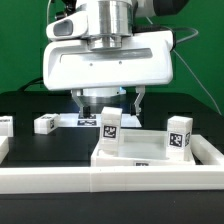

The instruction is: Assemble square table

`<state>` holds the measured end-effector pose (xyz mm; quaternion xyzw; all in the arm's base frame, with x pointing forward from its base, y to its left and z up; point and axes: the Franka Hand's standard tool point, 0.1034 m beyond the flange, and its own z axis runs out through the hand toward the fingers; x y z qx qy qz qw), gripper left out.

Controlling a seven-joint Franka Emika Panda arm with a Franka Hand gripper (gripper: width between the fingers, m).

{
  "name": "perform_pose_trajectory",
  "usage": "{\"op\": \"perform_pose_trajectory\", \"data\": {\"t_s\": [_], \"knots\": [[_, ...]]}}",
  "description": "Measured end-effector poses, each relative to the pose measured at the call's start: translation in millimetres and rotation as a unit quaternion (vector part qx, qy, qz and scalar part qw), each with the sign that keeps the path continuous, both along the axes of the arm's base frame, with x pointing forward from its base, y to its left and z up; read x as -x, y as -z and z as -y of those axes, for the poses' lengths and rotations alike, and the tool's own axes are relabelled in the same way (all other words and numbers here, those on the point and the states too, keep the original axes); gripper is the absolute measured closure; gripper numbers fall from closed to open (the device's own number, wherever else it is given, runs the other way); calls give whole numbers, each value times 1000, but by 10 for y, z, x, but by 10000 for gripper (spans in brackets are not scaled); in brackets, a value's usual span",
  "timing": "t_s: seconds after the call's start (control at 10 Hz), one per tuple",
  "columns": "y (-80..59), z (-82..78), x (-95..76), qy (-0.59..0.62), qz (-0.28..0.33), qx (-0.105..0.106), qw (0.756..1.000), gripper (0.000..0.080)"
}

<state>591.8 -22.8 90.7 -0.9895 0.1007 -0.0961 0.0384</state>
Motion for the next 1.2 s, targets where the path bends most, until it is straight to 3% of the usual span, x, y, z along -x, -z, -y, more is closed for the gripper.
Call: {"op": "perform_pose_trajectory", "data": {"t_s": [0.2,0.3,0.6,0.8,1.0,1.2], "knots": [[43,-10,48,-11,-56,-20,998,150],[37,30,-15,-12,-49,-16,999,150],[53,44,33,-17,-67,-18,997,150],[22,179,16,-28,-121,-14,992,150],[36,267,-44,-28,-120,-11,992,150],[39,160,-60,-16,-120,-12,993,150]]}}
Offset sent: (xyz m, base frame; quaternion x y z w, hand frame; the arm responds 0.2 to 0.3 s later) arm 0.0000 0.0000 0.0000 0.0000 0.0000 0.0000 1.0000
